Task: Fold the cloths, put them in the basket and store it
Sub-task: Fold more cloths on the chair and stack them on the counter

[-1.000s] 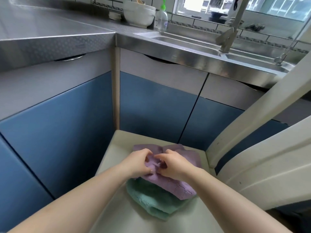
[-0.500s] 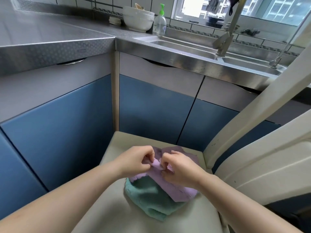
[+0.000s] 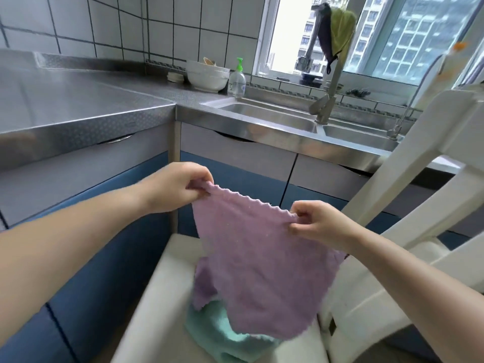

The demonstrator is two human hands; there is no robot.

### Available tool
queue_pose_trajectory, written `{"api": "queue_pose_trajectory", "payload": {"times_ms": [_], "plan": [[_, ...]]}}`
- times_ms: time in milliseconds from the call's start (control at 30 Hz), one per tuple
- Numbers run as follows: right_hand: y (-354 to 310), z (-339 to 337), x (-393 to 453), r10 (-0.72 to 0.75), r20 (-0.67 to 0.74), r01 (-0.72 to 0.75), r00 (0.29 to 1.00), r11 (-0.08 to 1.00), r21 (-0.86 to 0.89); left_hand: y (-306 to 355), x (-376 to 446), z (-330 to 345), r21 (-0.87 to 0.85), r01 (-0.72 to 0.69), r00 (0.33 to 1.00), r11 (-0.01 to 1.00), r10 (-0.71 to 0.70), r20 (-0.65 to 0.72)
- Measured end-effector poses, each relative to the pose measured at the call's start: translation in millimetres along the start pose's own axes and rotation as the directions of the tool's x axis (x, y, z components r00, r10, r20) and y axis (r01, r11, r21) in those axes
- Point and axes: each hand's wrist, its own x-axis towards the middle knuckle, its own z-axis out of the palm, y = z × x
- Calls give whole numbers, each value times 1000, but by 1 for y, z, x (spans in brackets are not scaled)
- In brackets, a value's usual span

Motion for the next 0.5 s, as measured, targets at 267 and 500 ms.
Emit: {"api": "queue_pose_trajectory", "payload": {"times_ms": [267, 500], "plan": [[-17, -40, -1, 52, -117, -80, 992, 964, -255, -4, 1, -33, -69, 136, 950, 988, -150, -275], [-28, -38, -39, 46, -239, -10, 970, 988, 152, 8, -44, -47, -305, 100, 929, 947, -199, -312]]}}
